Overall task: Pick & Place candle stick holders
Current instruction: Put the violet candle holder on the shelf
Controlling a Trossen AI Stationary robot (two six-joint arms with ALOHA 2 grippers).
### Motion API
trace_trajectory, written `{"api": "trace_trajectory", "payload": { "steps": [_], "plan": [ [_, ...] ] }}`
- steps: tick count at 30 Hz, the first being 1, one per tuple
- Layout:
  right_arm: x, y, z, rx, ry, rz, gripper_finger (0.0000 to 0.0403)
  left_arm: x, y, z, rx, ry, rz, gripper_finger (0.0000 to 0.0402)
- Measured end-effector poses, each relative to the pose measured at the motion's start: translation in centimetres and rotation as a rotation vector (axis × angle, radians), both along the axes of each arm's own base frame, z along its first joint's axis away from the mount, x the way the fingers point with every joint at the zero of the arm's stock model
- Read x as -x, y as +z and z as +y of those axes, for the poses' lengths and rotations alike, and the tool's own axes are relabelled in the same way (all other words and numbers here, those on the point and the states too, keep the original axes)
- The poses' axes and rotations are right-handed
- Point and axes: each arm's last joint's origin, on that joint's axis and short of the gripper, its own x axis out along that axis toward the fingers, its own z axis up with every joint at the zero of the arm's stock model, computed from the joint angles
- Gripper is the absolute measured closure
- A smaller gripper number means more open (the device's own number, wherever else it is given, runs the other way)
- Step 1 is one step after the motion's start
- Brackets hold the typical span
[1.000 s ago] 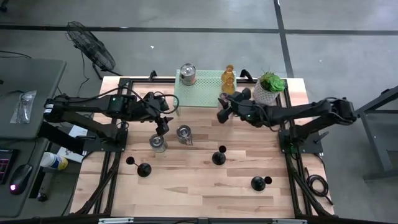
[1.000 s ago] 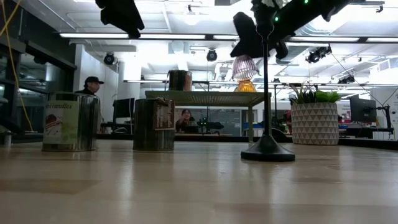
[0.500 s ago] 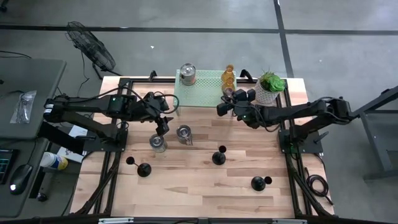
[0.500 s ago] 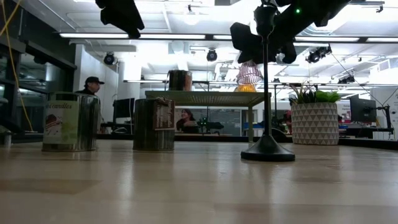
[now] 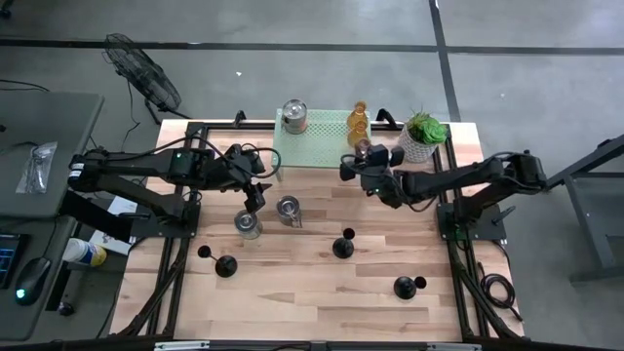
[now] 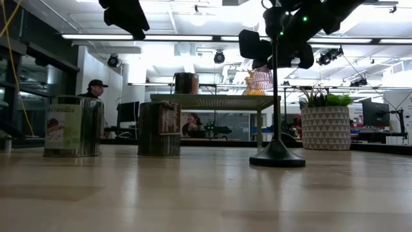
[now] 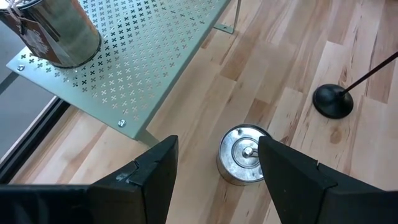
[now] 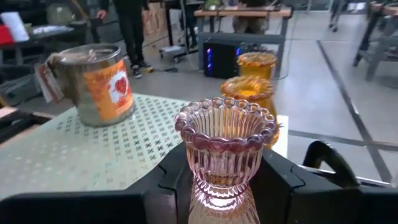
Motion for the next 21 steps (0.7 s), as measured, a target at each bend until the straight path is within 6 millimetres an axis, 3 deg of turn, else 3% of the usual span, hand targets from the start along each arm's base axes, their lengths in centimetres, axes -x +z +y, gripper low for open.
{"api": "trace_trajectory", "payload": {
  "steps": [10, 21],
  "plan": [
    [0.54, -0.62, 0.01, -0.02, -0.08, -0.036, 0.029, 0.0, 0.0, 0.0, -0.001, -0.001, 0.0, 0.0185],
    [0.44, -0.77, -0.44, -0.071, -0.032, -0.043, 0.029, 0.0, 0.0, 0.0, 0.01, 0.011, -0.006, 0.0185]
  ]
}}
